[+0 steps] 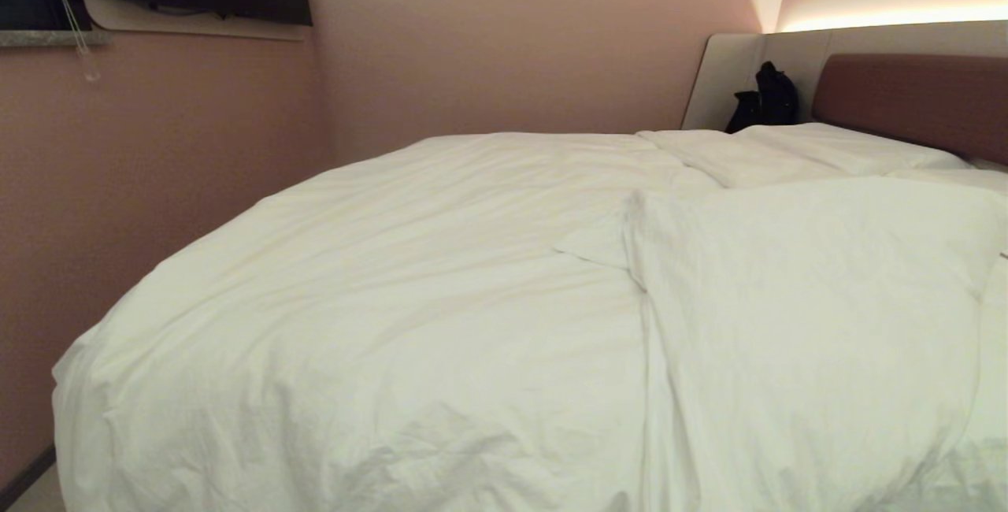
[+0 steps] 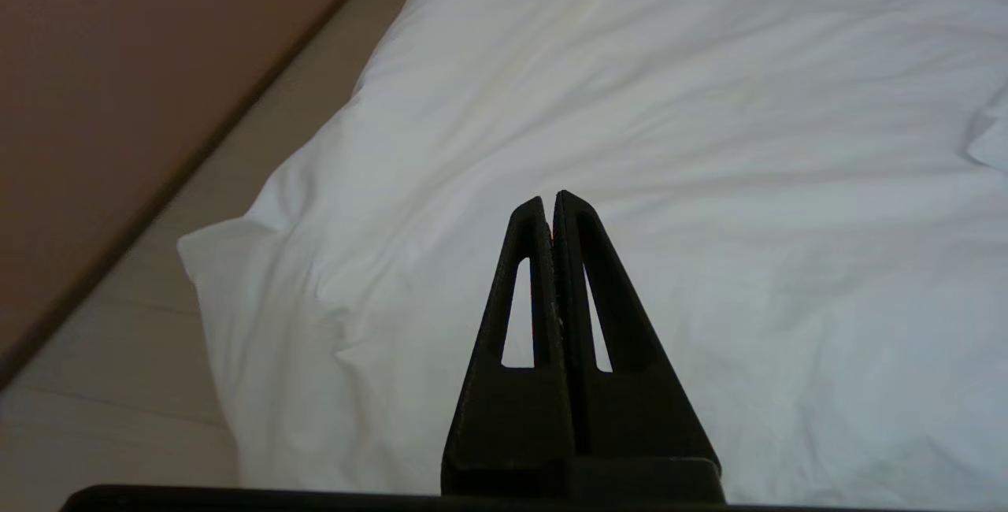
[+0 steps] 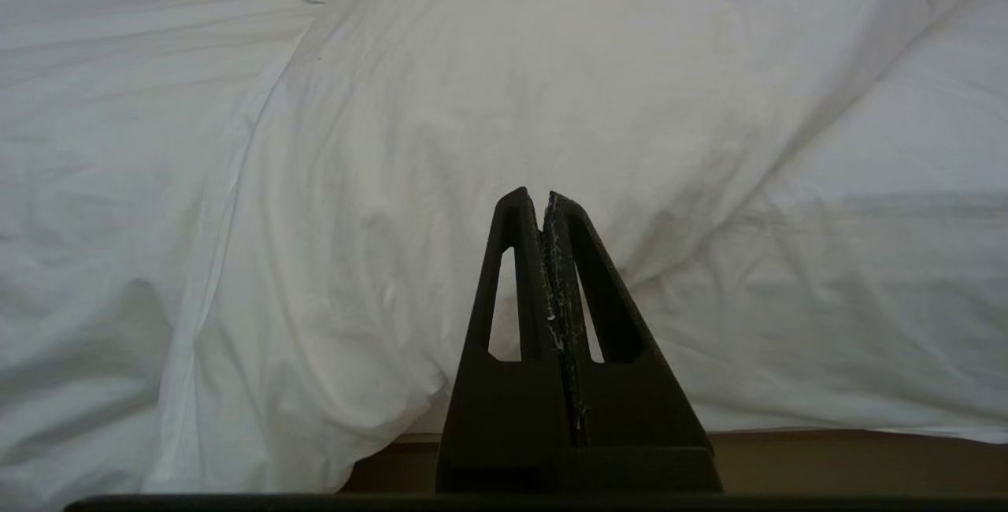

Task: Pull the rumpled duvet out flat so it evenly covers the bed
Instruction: Hold the folded corner of the quilt

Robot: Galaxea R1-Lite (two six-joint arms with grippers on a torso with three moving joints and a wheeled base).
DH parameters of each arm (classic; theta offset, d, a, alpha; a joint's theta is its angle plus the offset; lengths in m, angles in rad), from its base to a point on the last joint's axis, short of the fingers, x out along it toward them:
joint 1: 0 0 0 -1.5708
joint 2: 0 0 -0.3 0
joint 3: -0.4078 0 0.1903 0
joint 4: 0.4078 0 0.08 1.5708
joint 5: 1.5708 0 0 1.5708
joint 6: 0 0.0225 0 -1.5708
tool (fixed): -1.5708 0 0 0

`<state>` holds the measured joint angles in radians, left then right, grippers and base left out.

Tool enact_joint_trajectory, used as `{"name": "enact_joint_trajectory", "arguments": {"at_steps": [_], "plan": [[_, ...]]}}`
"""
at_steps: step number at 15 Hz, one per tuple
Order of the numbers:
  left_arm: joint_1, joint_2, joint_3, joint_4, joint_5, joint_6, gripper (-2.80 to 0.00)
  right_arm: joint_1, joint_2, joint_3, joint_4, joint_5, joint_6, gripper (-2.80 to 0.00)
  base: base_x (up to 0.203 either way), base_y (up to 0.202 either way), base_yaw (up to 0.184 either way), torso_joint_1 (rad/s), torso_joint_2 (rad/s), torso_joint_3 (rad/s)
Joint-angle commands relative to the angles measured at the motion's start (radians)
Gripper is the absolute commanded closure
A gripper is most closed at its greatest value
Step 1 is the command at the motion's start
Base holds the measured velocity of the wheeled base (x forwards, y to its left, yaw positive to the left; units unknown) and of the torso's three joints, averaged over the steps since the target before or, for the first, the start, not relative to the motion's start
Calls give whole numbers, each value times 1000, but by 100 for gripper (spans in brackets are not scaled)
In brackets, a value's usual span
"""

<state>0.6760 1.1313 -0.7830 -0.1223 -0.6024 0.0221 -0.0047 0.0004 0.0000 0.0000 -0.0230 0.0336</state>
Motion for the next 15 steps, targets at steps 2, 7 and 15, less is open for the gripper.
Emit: {"name": "enact_joint_trajectory", "arguments": {"at_steps": [2, 7, 15], "plan": [[-12, -239, 34, 52, 40, 22, 0, 0, 0, 0, 0, 0, 0, 0, 0, 0, 0, 0, 0, 0], [-356, -357, 115, 49, 475, 76, 0, 0, 0, 0, 0, -1, 0, 0, 0, 0, 0, 0, 0, 0], [-654, -832, 355, 82, 706, 224, 0, 0, 0, 0, 0, 0, 0, 0, 0, 0, 0, 0, 0, 0]]}}
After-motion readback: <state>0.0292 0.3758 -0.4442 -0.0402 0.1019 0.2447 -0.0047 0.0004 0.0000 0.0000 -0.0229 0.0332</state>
